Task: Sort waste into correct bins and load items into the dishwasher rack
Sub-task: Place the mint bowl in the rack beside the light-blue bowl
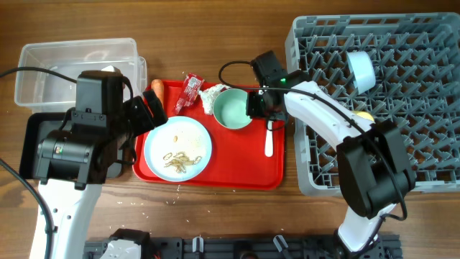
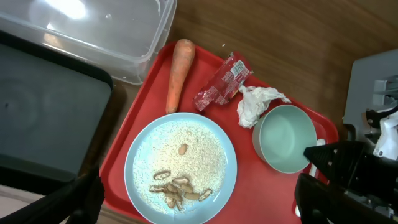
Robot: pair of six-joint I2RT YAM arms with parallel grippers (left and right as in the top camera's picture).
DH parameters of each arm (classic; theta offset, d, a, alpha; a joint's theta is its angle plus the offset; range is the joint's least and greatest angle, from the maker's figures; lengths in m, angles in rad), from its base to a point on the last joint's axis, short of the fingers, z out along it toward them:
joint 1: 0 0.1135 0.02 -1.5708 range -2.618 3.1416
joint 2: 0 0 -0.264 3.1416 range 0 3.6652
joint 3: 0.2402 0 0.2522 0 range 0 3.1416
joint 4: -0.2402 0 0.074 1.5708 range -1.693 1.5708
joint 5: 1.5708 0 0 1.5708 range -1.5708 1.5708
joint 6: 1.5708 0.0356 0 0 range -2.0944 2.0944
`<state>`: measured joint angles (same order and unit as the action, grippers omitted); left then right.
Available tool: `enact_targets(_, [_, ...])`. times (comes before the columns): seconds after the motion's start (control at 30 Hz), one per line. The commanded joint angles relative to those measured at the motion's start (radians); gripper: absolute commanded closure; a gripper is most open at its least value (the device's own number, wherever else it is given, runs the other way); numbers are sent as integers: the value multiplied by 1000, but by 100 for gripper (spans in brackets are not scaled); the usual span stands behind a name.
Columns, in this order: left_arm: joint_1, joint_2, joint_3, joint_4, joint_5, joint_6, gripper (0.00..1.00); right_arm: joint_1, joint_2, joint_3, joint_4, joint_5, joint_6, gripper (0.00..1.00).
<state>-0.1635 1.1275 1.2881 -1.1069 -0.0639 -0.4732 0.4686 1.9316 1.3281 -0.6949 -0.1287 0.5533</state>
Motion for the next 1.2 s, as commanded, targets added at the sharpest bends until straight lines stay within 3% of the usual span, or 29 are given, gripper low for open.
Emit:
enact_targets(0.0, [5,0,13,2,-20,-6,0,-1,23,-12,14,8,87,77])
enact_targets(0.07, [5,0,13,2,-20,-6,0,0,25,-12,9,11,97,96])
enact_targets(0.2, [5,0,13,2,-20,-6,0,-10,-17,10,-60,124,93,96])
enact_targets(0.3, [5,0,13,2,-20,-6,0,-18,-164,54,-135,337,70,96])
enact_targets(0.37, [5,0,13,2,-20,-6,0,-21,-305,56,-123,530,18,96])
enact_targets(0.43, [5,0,13,2,-20,-6,0,-30,-453,56,-96,895,-7,96])
enact_targets(0.53, [5,0,13,2,-20,-6,0,-54,-526,56,2,1207,-209,96])
enact_targets(0.6, [5,0,13,2,-20,-6,0,-113,-524,55,121,1380,-460,95])
enact_targets(0.73, [5,0,13,2,-20,-6,0,-267,-468,54,256,1431,-695,96])
enact_targets(1.0, [5,0,13,2,-20,-6,0,-532,-214,54,348,1451,-821,96])
enact_targets(1.17, [5,0,13,2,-20,-6,0,-545,-115,54,471,1480,-918,96])
